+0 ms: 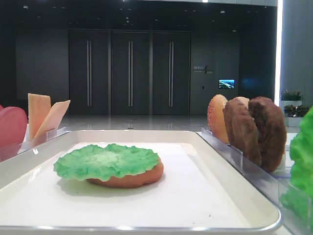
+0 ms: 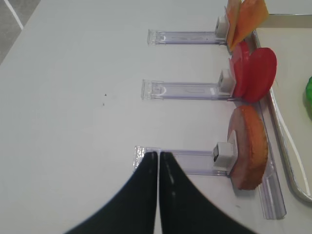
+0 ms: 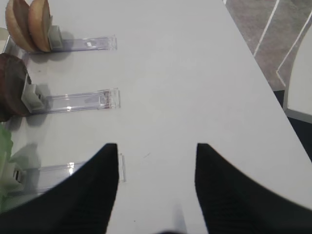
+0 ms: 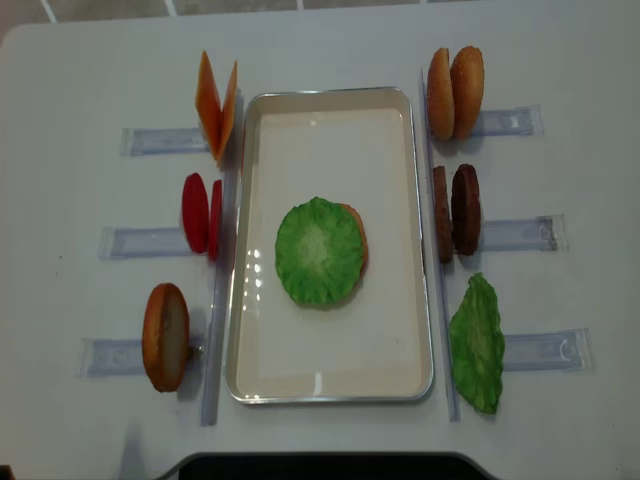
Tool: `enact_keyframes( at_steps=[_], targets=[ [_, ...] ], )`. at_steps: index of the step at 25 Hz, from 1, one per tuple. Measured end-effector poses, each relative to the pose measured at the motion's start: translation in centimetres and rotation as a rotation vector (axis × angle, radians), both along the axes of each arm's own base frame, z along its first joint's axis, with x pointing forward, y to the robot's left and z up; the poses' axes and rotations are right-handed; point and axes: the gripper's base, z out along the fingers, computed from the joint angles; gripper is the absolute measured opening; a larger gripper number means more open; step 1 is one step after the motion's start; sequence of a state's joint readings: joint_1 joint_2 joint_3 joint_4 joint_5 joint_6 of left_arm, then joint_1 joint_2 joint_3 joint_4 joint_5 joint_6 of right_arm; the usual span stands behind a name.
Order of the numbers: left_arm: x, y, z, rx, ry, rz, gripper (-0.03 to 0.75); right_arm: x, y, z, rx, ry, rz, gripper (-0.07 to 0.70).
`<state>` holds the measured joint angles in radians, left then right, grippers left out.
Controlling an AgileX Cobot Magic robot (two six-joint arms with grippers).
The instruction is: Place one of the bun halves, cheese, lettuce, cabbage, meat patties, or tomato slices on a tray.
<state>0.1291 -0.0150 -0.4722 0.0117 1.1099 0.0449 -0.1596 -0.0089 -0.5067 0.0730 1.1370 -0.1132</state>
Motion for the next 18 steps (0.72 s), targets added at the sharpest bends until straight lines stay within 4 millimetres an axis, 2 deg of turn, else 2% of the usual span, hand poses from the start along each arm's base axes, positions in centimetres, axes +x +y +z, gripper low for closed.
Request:
enact_keyframes(
  at_steps=[18],
  targets=[
    [0.0, 0.0, 0.0, 0.0, 0.0, 0.0, -0.001, 0.0, 0.0, 0.0, 0.0, 0.0, 0.0, 0.347]
  ],
)
